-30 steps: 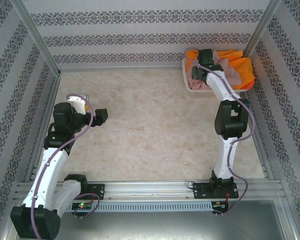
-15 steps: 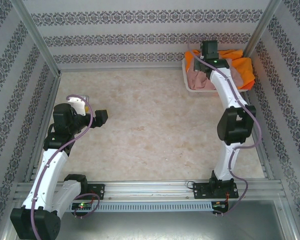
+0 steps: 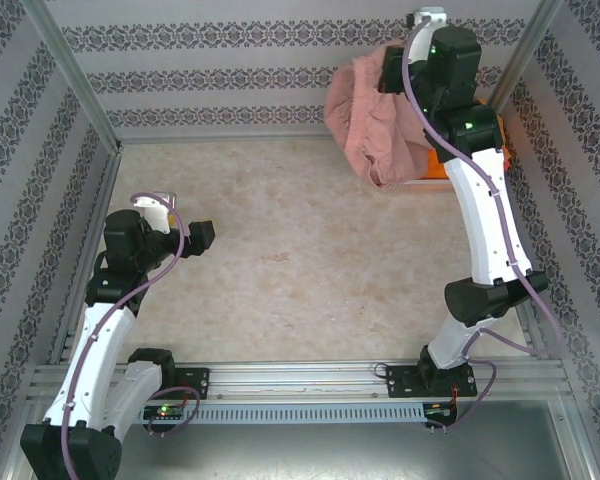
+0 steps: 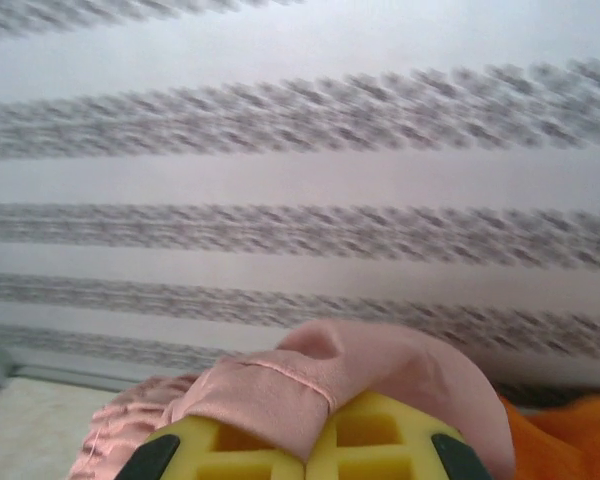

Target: Fold and stack the shorts

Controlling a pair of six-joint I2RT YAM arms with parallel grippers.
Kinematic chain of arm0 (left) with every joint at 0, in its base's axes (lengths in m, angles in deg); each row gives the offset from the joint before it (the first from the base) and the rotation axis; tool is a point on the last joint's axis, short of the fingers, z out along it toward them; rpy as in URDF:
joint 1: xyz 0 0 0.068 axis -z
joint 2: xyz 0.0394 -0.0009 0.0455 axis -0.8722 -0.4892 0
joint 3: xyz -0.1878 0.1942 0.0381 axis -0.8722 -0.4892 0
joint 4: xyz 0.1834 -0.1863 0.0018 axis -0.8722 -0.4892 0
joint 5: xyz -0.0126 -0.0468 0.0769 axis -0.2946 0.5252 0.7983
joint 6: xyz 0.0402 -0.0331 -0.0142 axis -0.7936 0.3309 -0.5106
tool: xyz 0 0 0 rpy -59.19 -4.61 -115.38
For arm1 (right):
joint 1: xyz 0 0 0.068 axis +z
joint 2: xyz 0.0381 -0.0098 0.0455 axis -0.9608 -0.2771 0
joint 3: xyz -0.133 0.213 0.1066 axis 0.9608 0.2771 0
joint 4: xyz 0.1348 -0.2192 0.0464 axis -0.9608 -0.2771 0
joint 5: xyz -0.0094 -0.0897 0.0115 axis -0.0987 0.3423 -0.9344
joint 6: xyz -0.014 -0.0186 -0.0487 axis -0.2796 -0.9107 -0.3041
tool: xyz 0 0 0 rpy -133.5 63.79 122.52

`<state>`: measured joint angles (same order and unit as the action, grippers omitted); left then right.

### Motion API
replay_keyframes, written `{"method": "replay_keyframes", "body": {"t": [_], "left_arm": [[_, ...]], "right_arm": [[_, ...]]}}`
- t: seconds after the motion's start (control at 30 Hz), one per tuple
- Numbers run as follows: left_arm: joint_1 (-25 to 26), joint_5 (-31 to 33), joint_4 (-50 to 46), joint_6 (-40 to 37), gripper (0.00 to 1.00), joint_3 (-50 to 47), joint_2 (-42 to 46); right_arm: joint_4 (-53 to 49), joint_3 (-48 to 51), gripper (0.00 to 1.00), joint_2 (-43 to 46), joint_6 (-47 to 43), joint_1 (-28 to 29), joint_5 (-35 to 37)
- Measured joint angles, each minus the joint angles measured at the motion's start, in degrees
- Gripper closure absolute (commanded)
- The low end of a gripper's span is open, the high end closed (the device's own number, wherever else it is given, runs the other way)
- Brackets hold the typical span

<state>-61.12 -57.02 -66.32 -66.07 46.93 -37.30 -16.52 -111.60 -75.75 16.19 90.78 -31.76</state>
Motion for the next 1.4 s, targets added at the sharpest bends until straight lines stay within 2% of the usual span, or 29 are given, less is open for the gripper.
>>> {"method": "replay_keyframes", "body": {"t": [0.2, 0.43, 0.5, 0.57, 0.67, 0.7, 0.8, 0.9, 1.0, 1.1, 1.23, 1.4], "left_arm": [[0.00, 0.28, 0.37, 0.00, 0.00, -0.46, 2.27], [0.00, 1.51, 3.48, 0.04, 0.00, -2.71, 8.02], [0.00, 1.75, 4.55, 0.35, 0.00, -3.23, 9.75], [0.00, 1.92, 5.35, 1.14, 0.00, -3.65, 11.41], [0.00, 2.27, 6.12, 3.10, 0.00, -3.80, 13.46], [0.00, 2.34, 6.19, 3.82, 0.00, -3.80, 13.75], [0.00, 2.58, 6.10, 6.25, 0.00, -3.72, 13.55], [0.00, 2.84, 5.11, 8.57, 0.00, -2.99, 9.88], [0.00, 3.02, 3.69, 10.88, 0.00, -2.08, 3.78], [0.00, 2.97, 3.17, 13.60, 0.04, -1.88, -3.21], [0.00, 2.73, 3.80, 16.98, 0.08, -1.88, -10.82], [-1.22, 1.88, 8.11, 20.22, 0.14, -1.88, -20.09]], "right_arm": [[-1.44, -11.19, 1.00, -4.07, 2.89, 7.45, -8.57], [-2.23, -10.95, 1.00, -5.03, 4.92, 10.47, -14.21], [-0.59, -3.78, 0.92, -2.51, 4.59, 10.80, -14.80], [1.09, 6.95, 0.63, 1.57, 3.78, 10.78, -15.02], [3.91, 26.38, 0.44, 8.70, 1.22, 10.78, -13.51], [4.33, 32.28, 0.41, 10.91, 0.09, 10.78, -12.17], [4.52, 46.29, 0.35, 16.68, -1.86, 11.02, -8.57], [4.46, 55.74, 0.31, 21.99, -2.80, 12.94, -4.79], [5.05, 61.59, 0.28, 26.16, -3.89, 19.23, -0.52], [6.60, 64.74, 0.28, 27.26, -4.13, 27.26, 3.63], [8.37, 65.40, 0.28, 23.21, -3.06, 34.73, 8.68], [8.39, 60.08, 0.28, 8.98, -0.79, 42.25, 14.12]]}}
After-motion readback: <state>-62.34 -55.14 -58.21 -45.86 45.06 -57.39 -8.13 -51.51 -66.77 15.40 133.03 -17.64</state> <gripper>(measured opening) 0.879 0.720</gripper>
